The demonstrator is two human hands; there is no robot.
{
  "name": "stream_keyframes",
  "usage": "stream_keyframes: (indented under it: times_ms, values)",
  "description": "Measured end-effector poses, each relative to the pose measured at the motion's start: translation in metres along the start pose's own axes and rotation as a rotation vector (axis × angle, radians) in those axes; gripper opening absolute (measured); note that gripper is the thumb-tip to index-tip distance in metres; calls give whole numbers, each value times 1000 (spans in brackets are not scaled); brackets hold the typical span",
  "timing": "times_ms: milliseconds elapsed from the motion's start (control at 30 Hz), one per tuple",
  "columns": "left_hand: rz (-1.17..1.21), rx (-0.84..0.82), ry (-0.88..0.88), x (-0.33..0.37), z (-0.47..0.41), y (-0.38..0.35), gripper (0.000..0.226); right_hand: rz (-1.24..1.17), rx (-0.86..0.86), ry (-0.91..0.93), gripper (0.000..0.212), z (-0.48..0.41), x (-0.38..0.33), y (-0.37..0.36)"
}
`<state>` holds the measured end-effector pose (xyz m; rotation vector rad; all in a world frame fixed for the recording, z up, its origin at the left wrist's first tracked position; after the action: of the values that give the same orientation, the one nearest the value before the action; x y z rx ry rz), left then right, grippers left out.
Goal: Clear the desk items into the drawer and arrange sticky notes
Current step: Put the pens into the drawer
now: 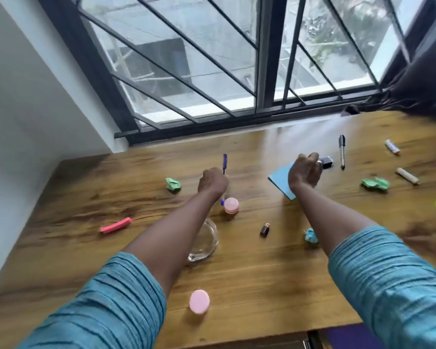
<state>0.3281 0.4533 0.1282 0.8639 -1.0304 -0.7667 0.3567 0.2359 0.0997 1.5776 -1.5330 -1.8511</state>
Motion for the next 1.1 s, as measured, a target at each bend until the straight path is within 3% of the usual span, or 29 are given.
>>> stream_keyframes:
  times_ms: [233, 300, 633, 1100]
  values:
    - [72, -47, -12, 31, -23, -29, 35, -222, 120, -441, 46, -63, 46, 16]
    - [89, -51, -25, 35, -27, -35, 37, -247, 107, -485, 45, -70, 54, 16]
    - [153, -6, -48, 29, -12, -35, 32, -108, -43, -345, 39, -69, 65, 33]
    - [256, 142, -89, -9, 142, -27, 32, -162, 109, -184, 41, 92, 96, 125]
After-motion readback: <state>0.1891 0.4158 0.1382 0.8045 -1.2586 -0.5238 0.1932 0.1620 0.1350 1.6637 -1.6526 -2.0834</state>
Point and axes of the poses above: each hand's wrist, its own z-axis away from the middle knuckle, its own y-axis out of the back of the hand, x = y × z, the point moved 2 cm from there along -z, towards the middle knuckle, and after that the axes turned 3 degrees about -z, right-handed, at the moved point
